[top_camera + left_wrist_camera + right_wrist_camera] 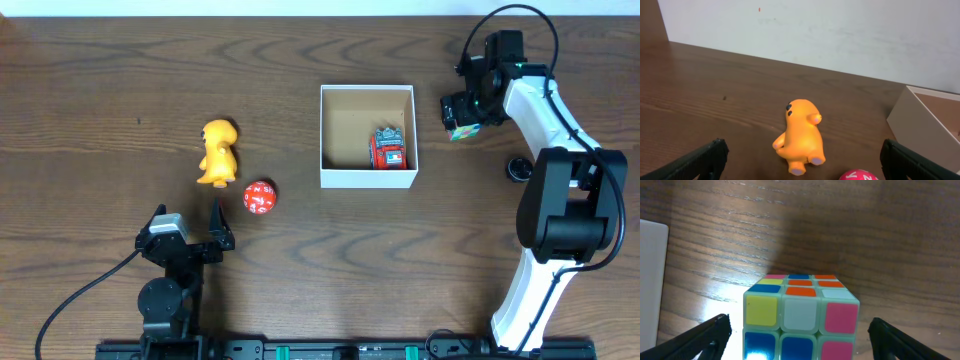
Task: Pack container
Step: 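Lower the right gripper and grasp the Rubik's cube, then lift the Rubik's cube and carry it over the box, then lower the cube into the box beside the toy robot and release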
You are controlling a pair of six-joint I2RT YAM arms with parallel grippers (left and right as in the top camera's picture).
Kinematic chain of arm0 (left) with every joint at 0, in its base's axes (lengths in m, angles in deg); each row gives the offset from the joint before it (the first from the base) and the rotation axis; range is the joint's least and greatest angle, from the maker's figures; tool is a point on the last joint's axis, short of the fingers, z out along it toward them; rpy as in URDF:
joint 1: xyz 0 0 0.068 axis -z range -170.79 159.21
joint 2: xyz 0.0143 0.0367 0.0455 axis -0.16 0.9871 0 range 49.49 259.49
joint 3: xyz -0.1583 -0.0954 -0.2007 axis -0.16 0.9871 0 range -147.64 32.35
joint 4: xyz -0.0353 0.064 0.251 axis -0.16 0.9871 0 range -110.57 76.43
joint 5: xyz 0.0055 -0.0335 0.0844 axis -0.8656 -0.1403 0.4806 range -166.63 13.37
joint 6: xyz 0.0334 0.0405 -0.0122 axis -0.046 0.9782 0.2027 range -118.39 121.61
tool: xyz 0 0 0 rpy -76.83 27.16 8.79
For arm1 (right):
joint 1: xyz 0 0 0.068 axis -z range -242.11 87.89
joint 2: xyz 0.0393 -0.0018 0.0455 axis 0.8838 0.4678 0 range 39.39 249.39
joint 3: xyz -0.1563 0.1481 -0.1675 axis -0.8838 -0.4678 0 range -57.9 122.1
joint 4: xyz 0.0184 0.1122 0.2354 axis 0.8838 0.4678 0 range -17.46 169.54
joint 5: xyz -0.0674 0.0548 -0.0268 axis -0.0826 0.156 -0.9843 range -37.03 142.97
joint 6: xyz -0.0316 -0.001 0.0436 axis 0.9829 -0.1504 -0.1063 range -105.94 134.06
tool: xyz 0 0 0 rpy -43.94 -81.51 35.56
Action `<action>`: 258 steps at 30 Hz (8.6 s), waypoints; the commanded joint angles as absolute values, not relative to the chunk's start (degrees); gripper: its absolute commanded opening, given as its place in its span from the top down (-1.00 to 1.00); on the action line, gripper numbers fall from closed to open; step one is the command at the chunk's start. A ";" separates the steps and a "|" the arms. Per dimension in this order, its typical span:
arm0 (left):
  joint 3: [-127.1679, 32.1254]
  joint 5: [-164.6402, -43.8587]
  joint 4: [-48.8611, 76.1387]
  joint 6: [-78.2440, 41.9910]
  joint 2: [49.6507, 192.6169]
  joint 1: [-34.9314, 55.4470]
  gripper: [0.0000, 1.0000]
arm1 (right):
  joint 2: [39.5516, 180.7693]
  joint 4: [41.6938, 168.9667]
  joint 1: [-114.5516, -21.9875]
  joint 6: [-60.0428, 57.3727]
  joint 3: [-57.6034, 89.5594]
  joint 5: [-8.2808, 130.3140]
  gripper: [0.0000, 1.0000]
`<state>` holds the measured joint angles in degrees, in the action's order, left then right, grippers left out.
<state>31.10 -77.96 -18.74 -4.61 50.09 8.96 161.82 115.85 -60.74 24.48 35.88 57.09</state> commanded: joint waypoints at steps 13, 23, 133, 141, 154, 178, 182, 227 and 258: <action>32.13 -77.41 -16.53 -4.91 49.78 9.13 -0.96 | 162.34 115.64 -60.63 21.79 35.40 57.53 -0.53; 32.13 -77.41 -16.53 -4.91 49.78 9.13 -0.96 | 162.34 115.68 -61.00 20.46 35.40 57.57 -0.19; 32.13 -77.41 -16.53 -4.91 49.78 9.13 -0.96 | 154.91 109.82 -87.25 1.22 37.30 46.25 0.10; 32.13 -77.43 -16.53 -4.91 49.78 9.13 -0.96 | 154.91 113.38 -87.25 1.22 37.30 45.64 0.10; 32.13 -77.43 -16.53 -4.91 49.78 9.13 -0.96 | 154.91 116.16 -86.99 1.22 37.30 39.32 0.12; 32.13 -77.43 -16.53 -4.91 49.78 9.13 -0.96 | 154.91 118.41 -86.38 -1.79 37.30 37.75 -0.27; 32.13 -77.41 -16.53 -4.91 49.78 9.13 -0.96 | 154.91 118.32 -86.36 -1.77 37.30 37.73 -0.40; 32.13 -77.41 -16.53 -4.91 49.78 9.13 -0.95 | 154.91 103.44 -87.91 -2.65 28.88 52.87 0.70; 32.13 -77.43 -16.53 -4.91 49.78 9.13 -0.96 | 157.62 99.53 -87.97 -0.37 26.70 53.27 0.87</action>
